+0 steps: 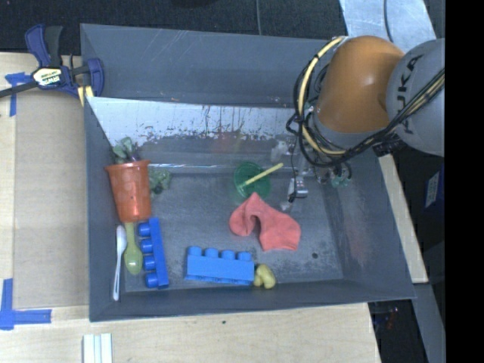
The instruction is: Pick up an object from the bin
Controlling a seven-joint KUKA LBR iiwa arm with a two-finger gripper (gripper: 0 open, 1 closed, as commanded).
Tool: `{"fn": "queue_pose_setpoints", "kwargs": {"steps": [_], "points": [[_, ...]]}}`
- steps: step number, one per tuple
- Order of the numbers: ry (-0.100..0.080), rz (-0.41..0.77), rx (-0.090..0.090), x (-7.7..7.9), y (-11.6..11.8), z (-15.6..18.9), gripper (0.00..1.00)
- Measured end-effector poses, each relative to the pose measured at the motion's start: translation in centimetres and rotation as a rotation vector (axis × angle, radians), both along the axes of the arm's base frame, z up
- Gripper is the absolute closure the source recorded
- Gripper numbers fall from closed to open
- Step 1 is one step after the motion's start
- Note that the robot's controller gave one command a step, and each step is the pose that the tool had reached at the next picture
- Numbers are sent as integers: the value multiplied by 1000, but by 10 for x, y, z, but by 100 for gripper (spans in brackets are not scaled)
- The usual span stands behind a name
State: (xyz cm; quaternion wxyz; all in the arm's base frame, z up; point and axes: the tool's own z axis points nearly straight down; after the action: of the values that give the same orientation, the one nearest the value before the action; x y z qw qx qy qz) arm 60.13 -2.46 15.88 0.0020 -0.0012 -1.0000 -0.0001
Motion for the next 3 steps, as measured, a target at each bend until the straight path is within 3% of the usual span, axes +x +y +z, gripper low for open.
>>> {"fn": "queue_pose_setpoints", "kwargs": {"steps": [1, 2, 3], "points": [[-7, 0, 0, 2, 0, 4, 0], [-8, 99, 0, -3, -11, 9, 0], [-12, -62, 0, -87, 30, -30, 0]]}}
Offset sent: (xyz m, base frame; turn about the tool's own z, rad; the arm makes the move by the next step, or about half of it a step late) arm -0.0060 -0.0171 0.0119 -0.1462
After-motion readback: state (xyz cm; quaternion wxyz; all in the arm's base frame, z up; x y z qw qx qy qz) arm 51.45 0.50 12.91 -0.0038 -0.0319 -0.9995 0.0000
